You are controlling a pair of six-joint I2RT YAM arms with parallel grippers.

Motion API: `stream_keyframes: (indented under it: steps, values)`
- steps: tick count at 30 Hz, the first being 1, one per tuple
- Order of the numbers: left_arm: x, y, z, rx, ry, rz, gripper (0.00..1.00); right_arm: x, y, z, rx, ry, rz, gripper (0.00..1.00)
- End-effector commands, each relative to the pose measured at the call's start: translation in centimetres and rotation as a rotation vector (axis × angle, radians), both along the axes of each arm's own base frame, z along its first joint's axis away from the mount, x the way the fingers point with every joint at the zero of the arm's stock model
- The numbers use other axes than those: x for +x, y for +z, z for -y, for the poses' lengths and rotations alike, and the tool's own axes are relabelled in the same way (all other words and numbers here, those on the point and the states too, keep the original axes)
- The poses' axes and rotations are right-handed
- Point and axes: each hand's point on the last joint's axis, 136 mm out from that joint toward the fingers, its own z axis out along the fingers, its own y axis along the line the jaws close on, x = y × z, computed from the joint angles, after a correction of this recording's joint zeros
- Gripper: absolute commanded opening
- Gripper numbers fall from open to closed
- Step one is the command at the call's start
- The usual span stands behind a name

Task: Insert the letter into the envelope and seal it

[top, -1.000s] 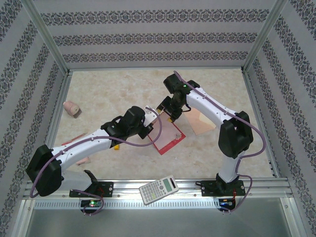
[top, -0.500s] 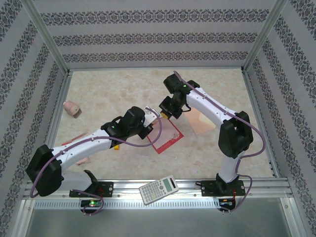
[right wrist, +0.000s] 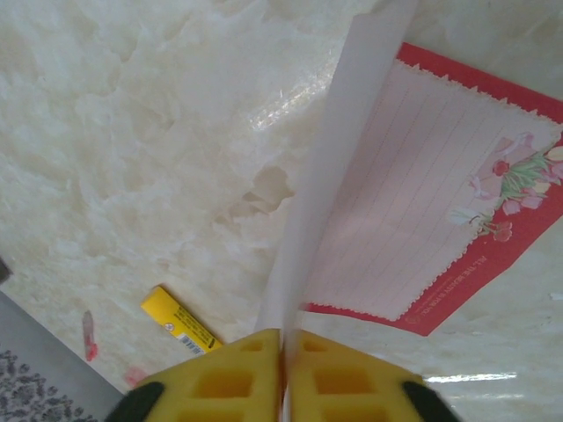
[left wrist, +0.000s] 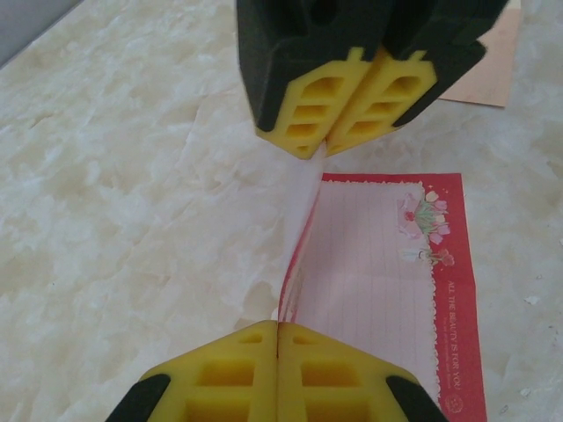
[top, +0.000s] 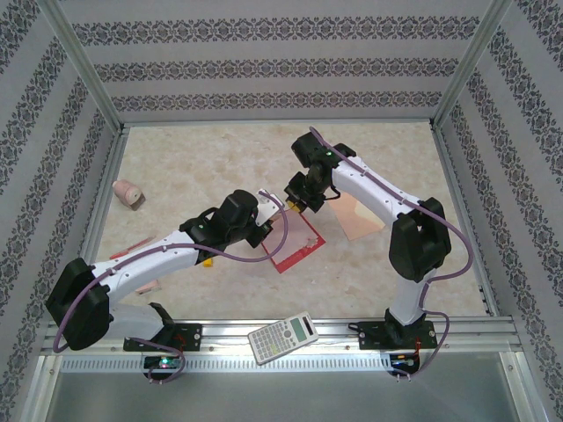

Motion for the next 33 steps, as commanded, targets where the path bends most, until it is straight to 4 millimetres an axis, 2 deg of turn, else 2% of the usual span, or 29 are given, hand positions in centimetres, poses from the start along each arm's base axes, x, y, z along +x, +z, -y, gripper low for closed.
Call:
stream_keyframes:
  steps: [1,9,17,24,31,33]
  values:
    - [-0.1,0.9,0.6,-0.026,-0.01,0.035,0.03,-0.7,-0.4,0.1,-0.008,-0.001,-0.023,0.21]
    - [-0.2,1.0,0.7,-0.032,-0.017,0.035,0.0,-1.2,-0.8,-0.1,0.0,-0.014,-0.055,0.36]
    - [-0.5,1.1,1.1,-0.047,-0.041,0.033,0.0,-1.5,-1.4,-0.7,0.015,-0.012,-0.09,0.38]
    - [-0.5,1.2,1.2,-0.052,-0.043,0.037,0.0,-1.7,-2.3,-1.5,0.024,-0.006,-0.123,0.36]
    - [-0.3,0.9,1.1,-0.045,-0.03,0.038,0.0,-1.2,-2.4,-1.3,0.001,-0.003,-0.106,0.22]
    - [-0.2,0.7,1.0,-0.042,-0.028,0.037,0.0,-1.1,-2.3,-1.2,-0.001,-0.005,-0.102,0.21]
